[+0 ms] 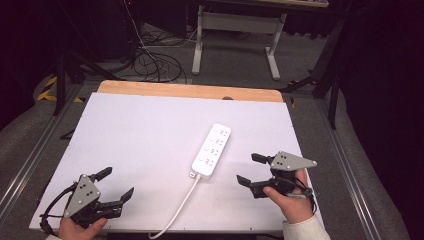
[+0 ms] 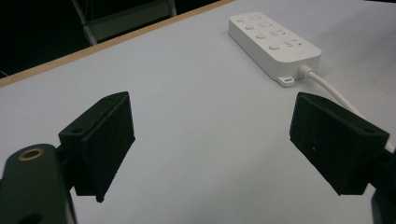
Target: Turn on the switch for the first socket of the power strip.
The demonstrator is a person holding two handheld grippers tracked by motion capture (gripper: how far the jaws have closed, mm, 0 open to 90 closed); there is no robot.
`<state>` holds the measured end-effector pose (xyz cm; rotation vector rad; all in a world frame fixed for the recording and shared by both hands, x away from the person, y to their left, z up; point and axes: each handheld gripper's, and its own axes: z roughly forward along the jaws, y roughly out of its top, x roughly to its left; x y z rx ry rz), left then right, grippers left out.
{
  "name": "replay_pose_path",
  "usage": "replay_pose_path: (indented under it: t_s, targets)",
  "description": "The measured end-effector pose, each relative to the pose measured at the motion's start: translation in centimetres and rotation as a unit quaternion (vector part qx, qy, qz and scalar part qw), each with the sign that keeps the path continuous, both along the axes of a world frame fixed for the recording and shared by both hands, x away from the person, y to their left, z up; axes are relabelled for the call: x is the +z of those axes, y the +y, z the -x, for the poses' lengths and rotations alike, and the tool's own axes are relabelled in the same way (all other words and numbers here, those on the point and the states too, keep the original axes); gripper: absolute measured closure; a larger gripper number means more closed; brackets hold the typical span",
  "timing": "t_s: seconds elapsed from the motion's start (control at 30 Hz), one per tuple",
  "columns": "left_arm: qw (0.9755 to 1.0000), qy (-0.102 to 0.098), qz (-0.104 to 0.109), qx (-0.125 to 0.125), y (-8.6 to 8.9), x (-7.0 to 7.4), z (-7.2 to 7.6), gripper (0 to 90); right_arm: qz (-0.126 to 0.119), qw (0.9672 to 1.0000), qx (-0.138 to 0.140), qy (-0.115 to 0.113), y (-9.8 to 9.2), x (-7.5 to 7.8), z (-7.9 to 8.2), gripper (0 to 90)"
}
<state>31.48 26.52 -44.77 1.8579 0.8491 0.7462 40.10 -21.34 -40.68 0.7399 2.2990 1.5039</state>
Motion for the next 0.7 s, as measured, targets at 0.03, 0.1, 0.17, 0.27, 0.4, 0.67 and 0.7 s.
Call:
replay_pose_path:
  t_s: [0.03, 0.1, 0.17, 0.27, 0.4, 0.67, 0.7]
  targets:
    - [1.0000, -0.001, 0.001, 0.000, 0.0, 0.0, 0.0, 14.5, -0.003, 1.0000, -0.003, 0.001, -0.3, -0.3, 0.1, 15.0]
    - [1.0000, -0.002, 0.001, 0.000, 0.0, 0.0, 0.0, 14.4, -0.005, 1.0000, -0.004, 0.002, -0.9, -1.0, 0.3, 15.0]
    - [1.0000, -0.002, 0.001, -0.002, 0.0, 0.0, 0.0, 14.4, -0.005, 1.0000, -0.008, 0.001, -1.4, -1.7, 0.5, 15.0]
    - [1.0000, -0.003, 0.004, -0.002, 0.0, 0.0, 0.0, 14.3, -0.006, 0.9999, -0.012, 0.004, -2.2, -2.6, 0.7, 14.7]
    - [1.0000, -0.003, 0.004, -0.002, 0.0, 0.0, 0.1, 14.3, 0.002, 0.9999, -0.007, 0.014, -3.0, -4.1, 1.0, 11.5]
    - [1.0000, -0.004, 0.004, -0.006, 0.0, 0.0, 0.1, 13.8, 0.001, 0.9992, -0.022, 0.032, -4.4, -6.6, 1.4, 11.2]
    - [1.0000, -0.003, 0.007, -0.005, 0.0, 0.0, 0.1, 13.8, 0.002, 0.9991, -0.024, 0.035, -4.5, -6.7, 1.4, 11.2]
